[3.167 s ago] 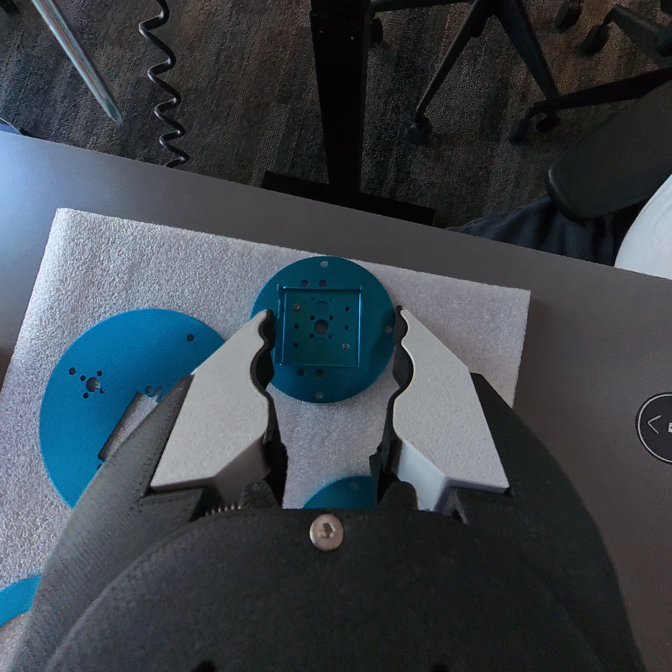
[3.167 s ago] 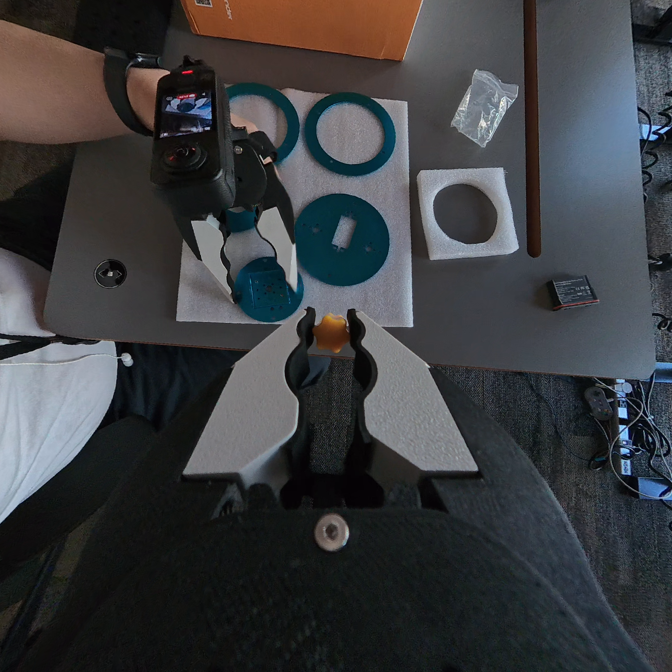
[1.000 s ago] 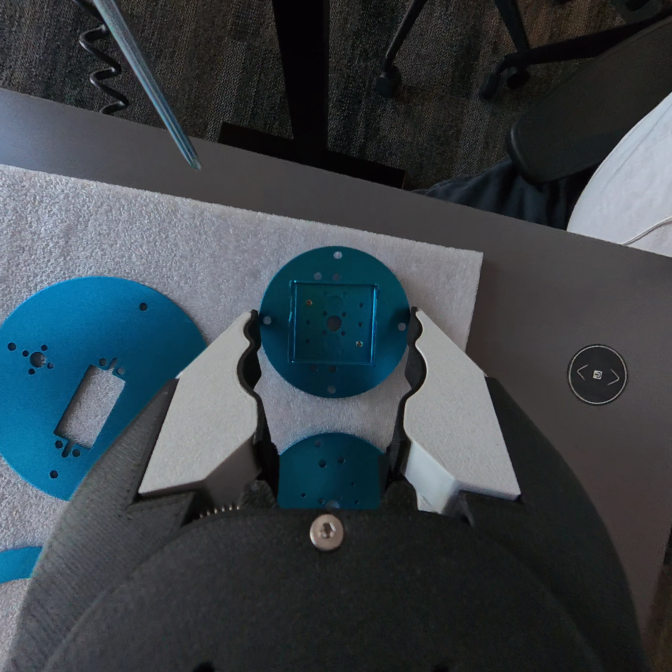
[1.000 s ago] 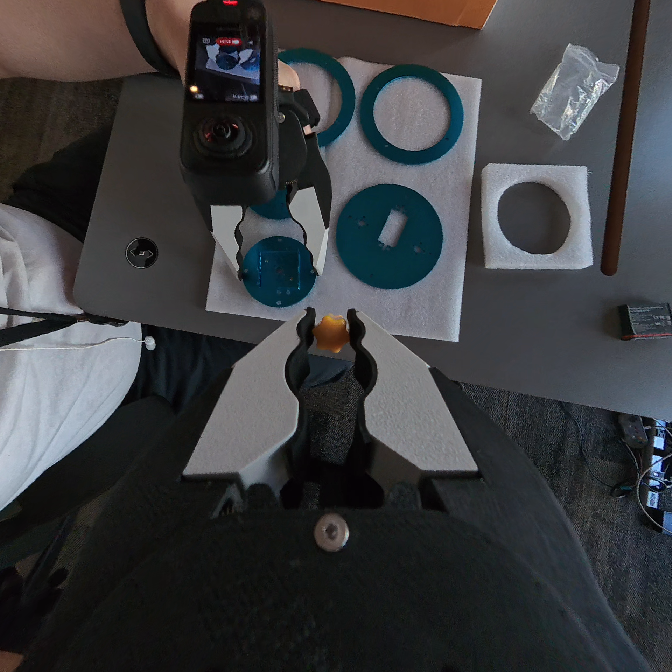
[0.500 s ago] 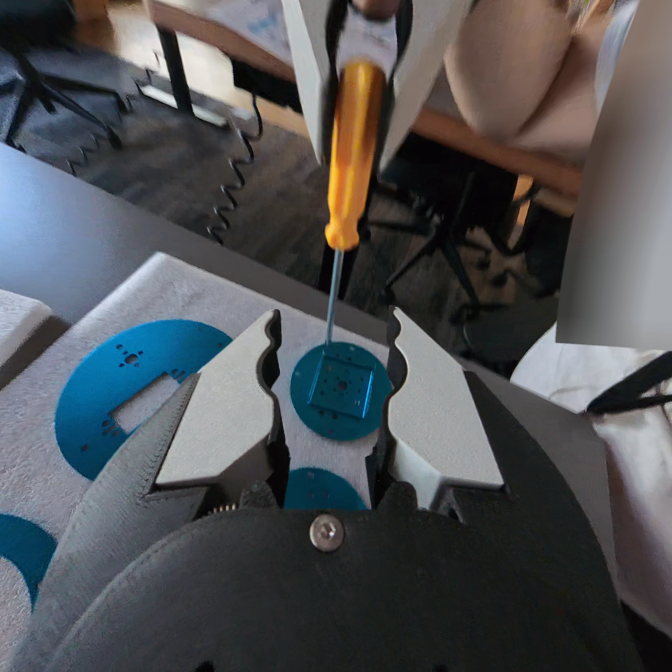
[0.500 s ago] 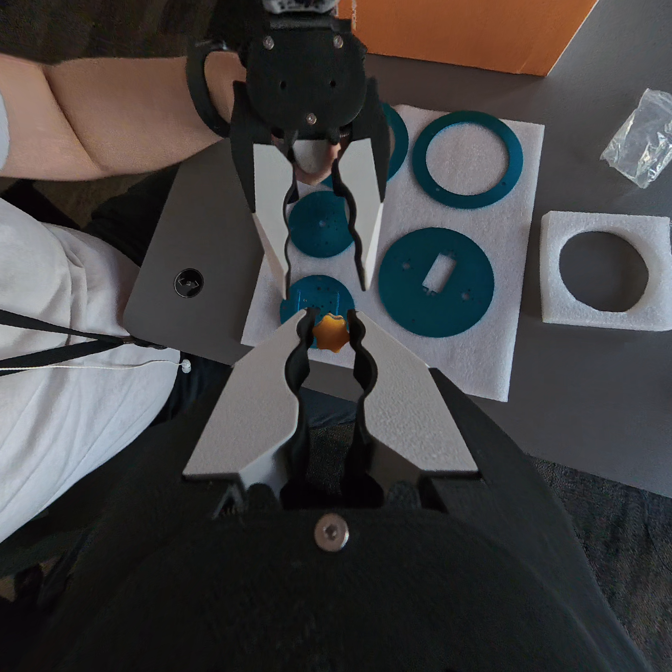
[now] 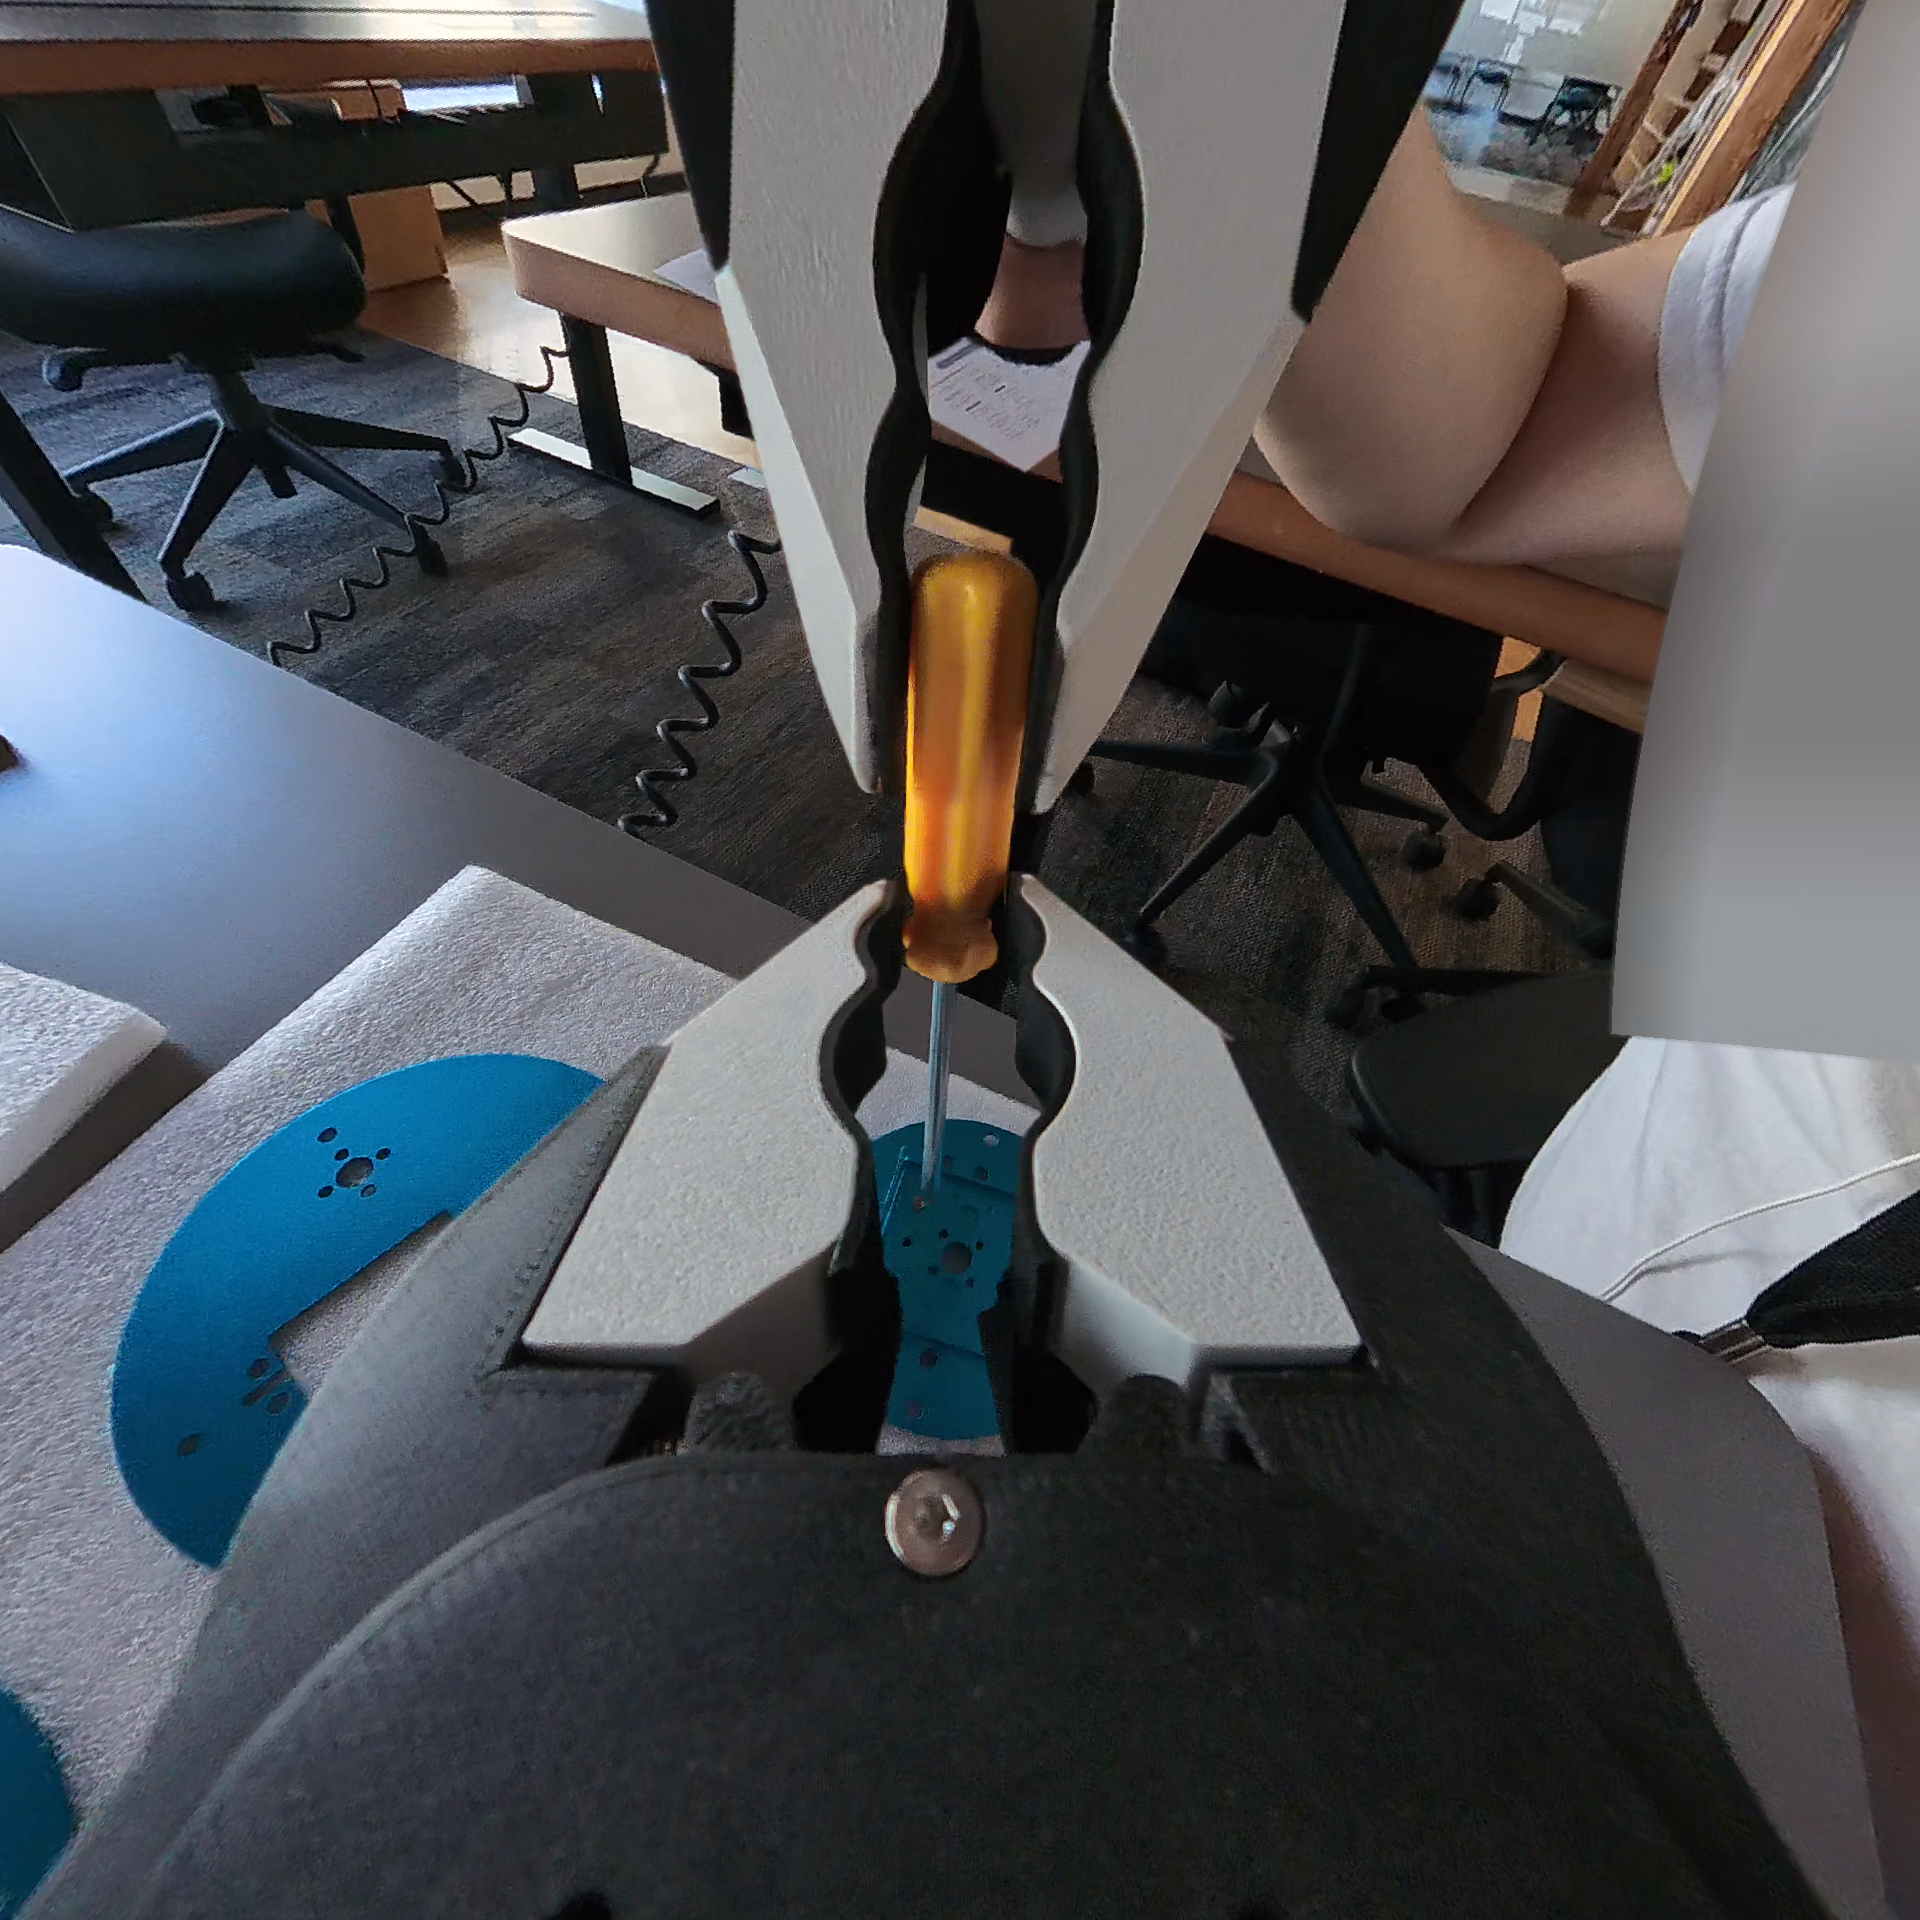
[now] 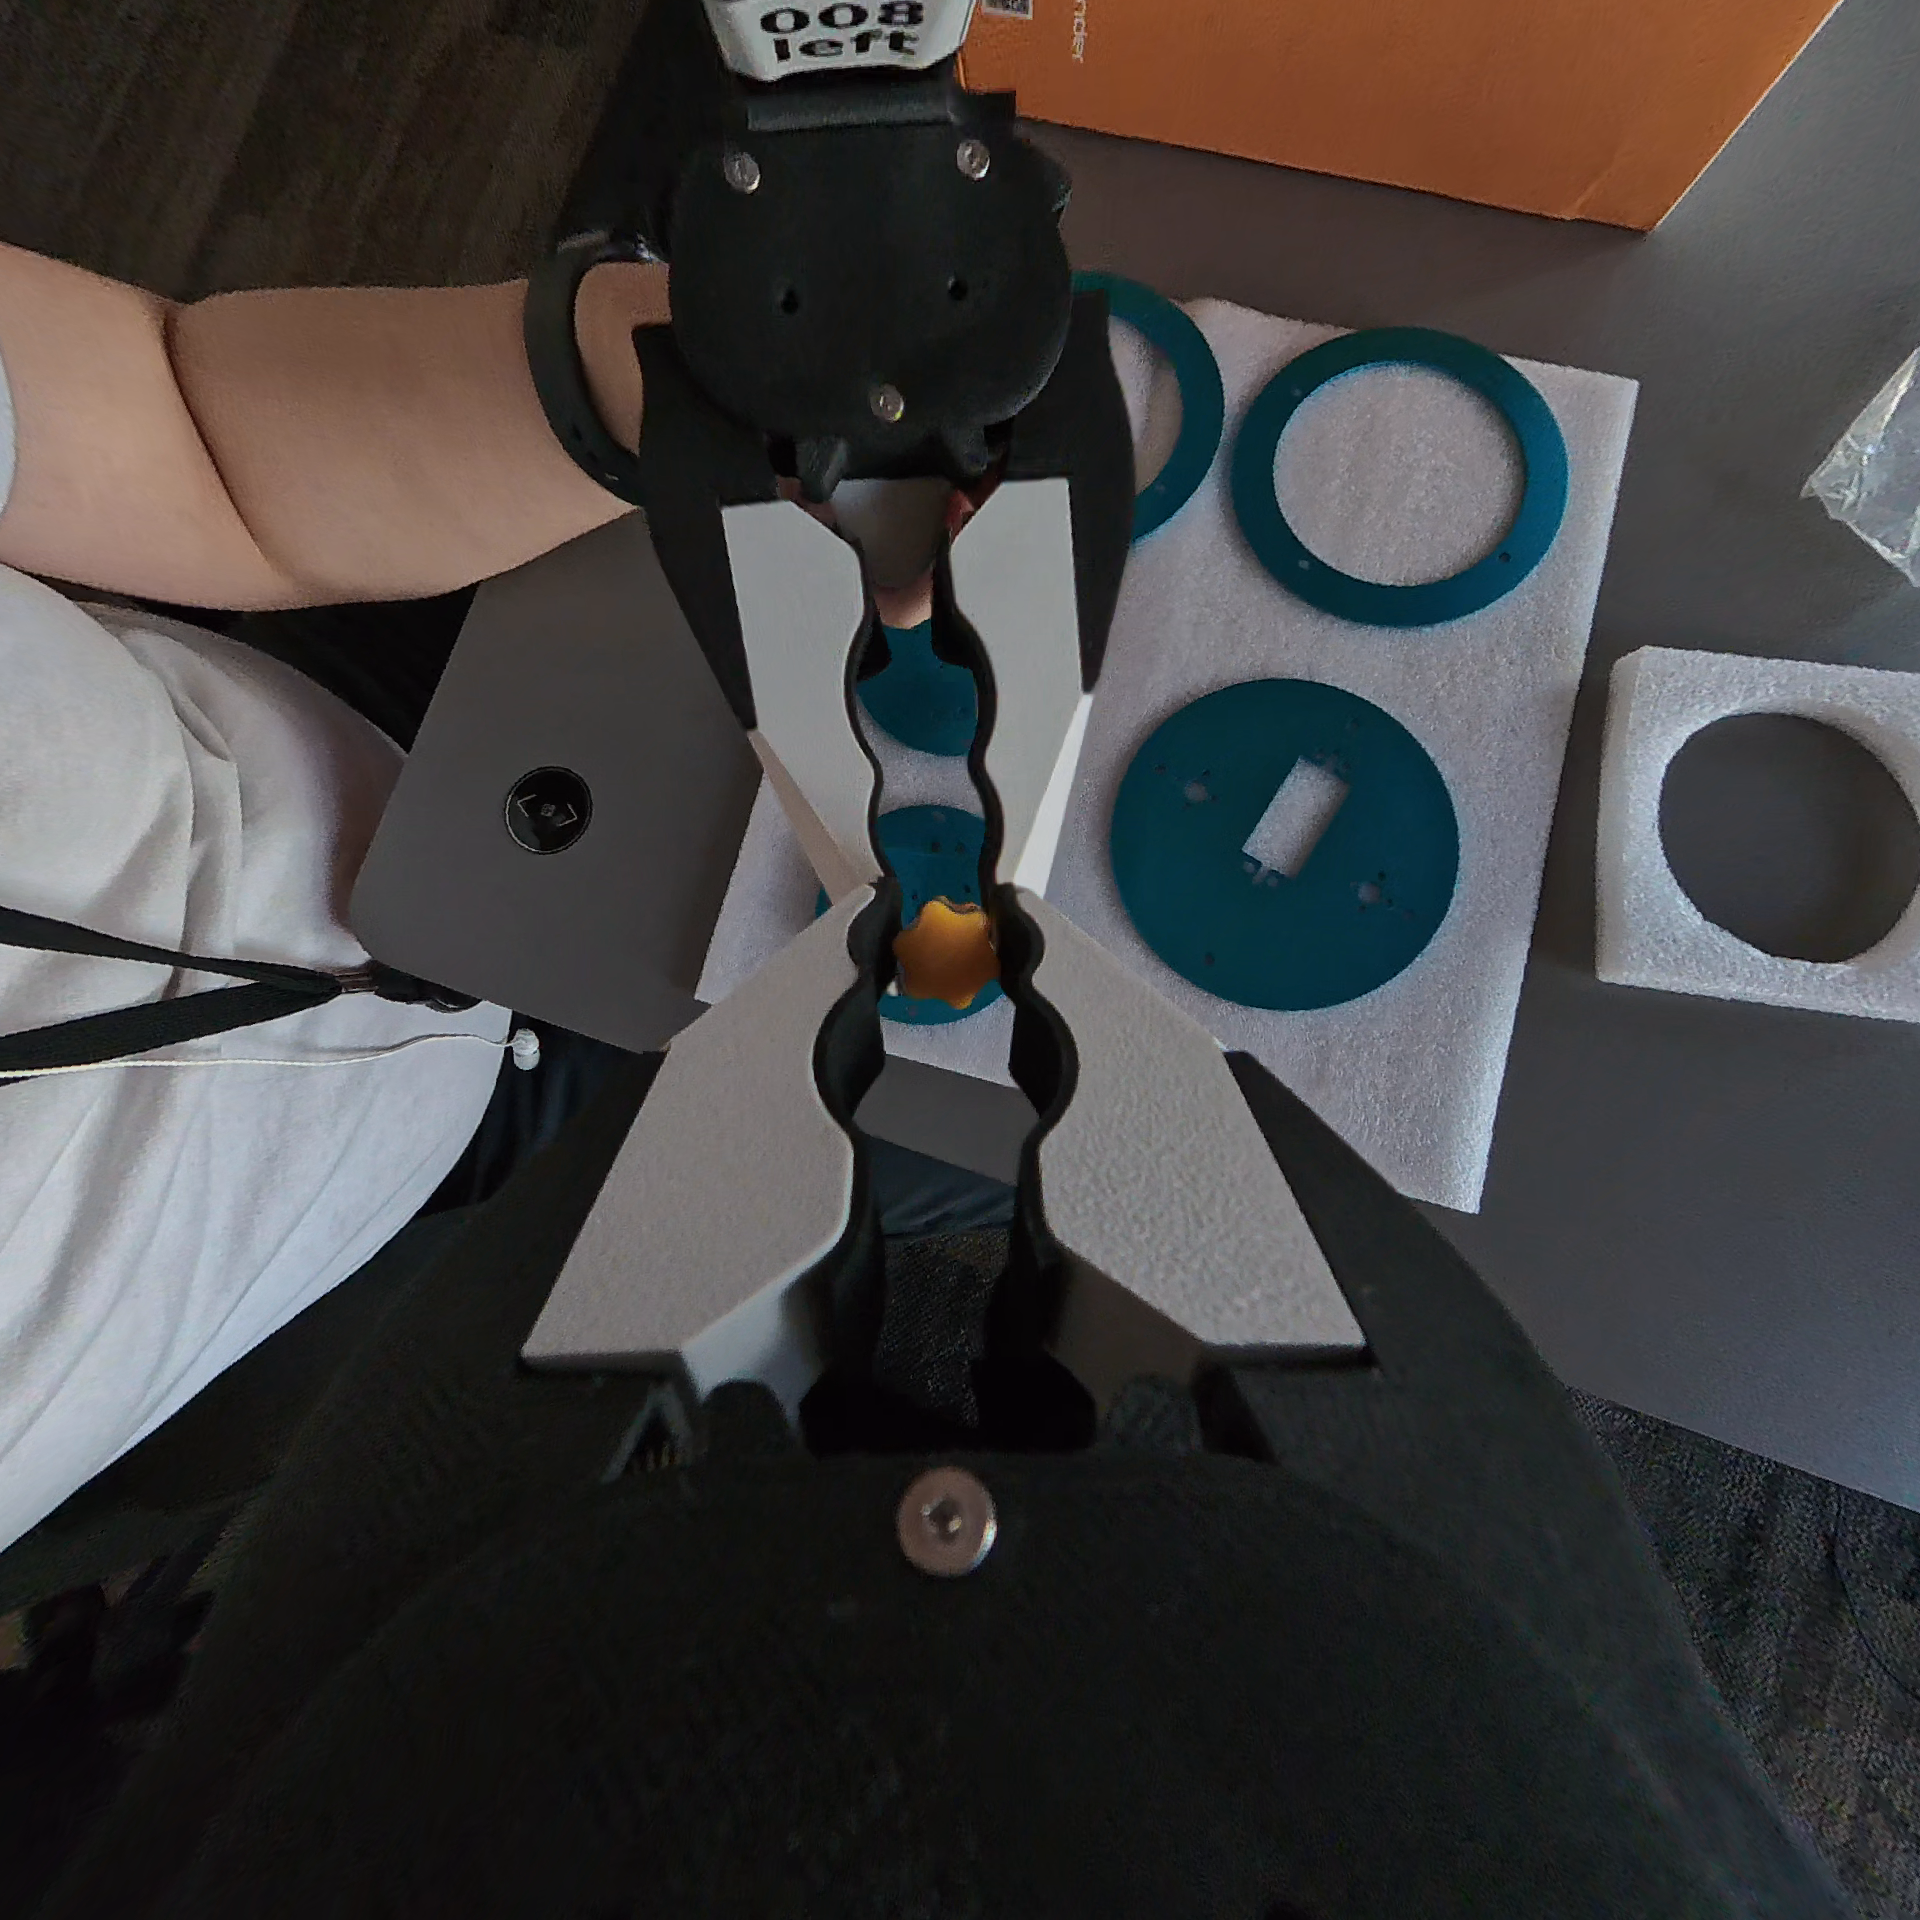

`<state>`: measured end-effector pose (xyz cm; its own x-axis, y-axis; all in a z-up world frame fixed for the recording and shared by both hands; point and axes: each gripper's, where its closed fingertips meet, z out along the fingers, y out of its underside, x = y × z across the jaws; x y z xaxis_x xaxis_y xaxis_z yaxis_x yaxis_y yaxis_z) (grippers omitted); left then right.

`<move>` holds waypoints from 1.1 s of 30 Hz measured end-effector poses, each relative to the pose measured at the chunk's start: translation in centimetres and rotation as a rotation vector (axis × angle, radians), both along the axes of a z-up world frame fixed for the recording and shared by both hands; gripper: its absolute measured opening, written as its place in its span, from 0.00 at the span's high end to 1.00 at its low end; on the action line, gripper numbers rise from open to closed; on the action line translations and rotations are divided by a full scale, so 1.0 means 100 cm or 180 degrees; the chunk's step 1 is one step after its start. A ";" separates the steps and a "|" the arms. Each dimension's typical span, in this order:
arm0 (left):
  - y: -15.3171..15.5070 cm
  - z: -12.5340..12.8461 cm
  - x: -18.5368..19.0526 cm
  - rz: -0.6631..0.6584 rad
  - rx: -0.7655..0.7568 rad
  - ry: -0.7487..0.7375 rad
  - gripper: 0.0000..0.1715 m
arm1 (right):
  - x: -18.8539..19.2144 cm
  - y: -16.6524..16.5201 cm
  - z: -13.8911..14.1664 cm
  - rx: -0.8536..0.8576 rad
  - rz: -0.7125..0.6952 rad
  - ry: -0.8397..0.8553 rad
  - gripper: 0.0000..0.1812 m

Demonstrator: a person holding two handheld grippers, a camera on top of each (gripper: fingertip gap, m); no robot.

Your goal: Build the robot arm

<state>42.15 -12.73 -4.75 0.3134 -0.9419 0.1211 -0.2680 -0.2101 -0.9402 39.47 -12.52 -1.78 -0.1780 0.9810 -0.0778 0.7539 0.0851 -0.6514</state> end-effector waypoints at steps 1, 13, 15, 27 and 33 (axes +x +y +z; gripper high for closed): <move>-0.001 -0.001 0.001 0.0007 0.0026 0.0023 0.90 | 0.000 -0.001 0.001 -0.0005 0.0019 0.0004 0.90; -0.002 0.005 -0.001 0.0347 0.0429 -0.0048 0.91 | -0.017 -0.015 0.020 -0.0540 0.0456 0.1060 0.74; -0.003 0.005 -0.001 0.0377 0.0426 -0.0082 0.91 | -0.018 -0.013 0.023 -0.0645 0.0462 0.1345 0.71; 0.006 -0.002 -0.022 0.0661 0.0515 -0.0167 0.91 | -0.021 -0.009 0.030 -0.0927 0.0528 0.2031 0.73; 0.003 0.004 -0.025 0.0612 0.0470 -0.0316 0.91 | -0.024 -0.010 0.012 -0.0954 0.0501 0.1809 0.76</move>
